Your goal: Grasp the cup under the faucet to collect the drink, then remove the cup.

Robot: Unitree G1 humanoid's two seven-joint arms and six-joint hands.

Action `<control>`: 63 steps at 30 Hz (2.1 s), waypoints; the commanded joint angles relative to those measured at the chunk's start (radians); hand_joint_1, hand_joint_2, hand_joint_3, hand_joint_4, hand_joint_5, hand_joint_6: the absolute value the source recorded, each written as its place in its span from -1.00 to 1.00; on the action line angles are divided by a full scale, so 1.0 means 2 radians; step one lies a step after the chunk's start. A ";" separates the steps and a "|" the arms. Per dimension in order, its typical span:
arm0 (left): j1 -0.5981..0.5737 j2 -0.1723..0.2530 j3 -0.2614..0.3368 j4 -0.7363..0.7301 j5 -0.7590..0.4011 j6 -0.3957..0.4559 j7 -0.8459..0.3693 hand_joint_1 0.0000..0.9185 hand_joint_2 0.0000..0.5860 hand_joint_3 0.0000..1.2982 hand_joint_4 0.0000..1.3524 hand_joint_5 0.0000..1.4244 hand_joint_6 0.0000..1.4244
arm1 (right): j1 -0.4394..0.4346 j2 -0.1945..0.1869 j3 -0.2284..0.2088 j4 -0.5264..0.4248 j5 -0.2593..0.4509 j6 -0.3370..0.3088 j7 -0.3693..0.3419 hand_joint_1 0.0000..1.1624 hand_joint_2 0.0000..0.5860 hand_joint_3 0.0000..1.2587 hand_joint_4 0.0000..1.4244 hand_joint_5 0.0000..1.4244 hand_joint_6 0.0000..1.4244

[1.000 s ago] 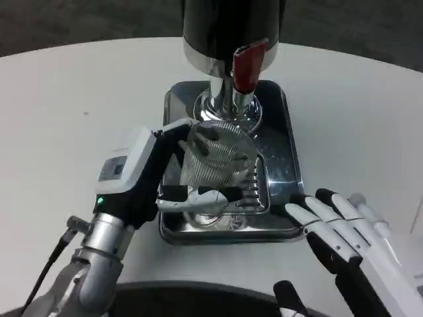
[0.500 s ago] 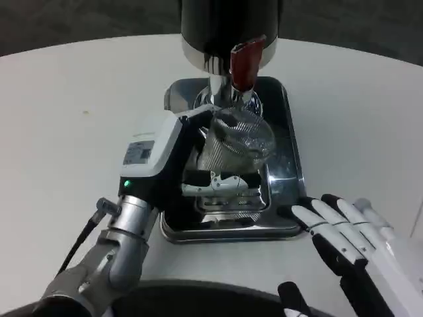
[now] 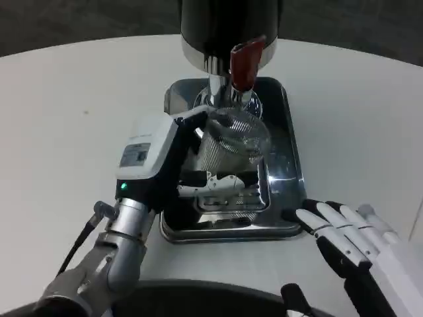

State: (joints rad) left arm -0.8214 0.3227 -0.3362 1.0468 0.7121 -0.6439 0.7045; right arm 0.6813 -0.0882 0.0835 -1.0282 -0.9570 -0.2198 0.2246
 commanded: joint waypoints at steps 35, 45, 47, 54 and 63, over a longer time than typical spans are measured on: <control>0.200 0.072 0.130 -0.330 -0.261 -0.025 -0.239 -1.00 -0.62 -1.00 -1.00 -1.00 -1.00 | -0.010 0.002 0.007 0.007 0.013 0.005 0.003 -0.36 0.70 -0.70 -0.85 -0.83 -0.85; 0.194 0.113 0.187 -0.482 -0.521 0.103 -0.501 -1.00 -0.54 -1.00 -1.00 -1.00 -1.00 | -0.041 0.001 0.019 0.020 0.013 0.014 0.013 -0.37 0.70 -0.70 -0.85 -0.83 -0.84; 0.187 0.122 0.202 -0.512 -0.569 0.149 -0.541 -1.00 -0.49 -1.00 -1.00 -1.00 -1.00 | -0.047 0.001 0.020 0.022 0.013 0.017 0.014 -0.37 0.70 -0.70 -0.85 -0.83 -0.84; 0.162 0.159 0.251 -0.567 -0.693 0.283 -0.661 -1.00 -0.47 -1.00 -1.00 -1.00 -1.00 | -0.053 0.001 0.022 0.023 0.013 0.025 0.013 -0.37 0.70 -0.70 -0.85 -0.83 -0.84; 0.084 0.183 0.278 -0.508 -0.757 0.434 -0.761 -1.00 -0.46 -1.00 -1.00 -1.00 -1.00 | -0.046 0.003 0.023 0.022 0.013 0.024 0.007 -0.38 0.70 -0.70 -0.86 -0.83 -0.84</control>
State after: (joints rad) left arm -0.6064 0.6721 0.2098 -0.0080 -0.8168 0.1913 -0.7786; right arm 0.5759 -0.0863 0.1273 -0.9866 -0.9351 -0.1756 0.2470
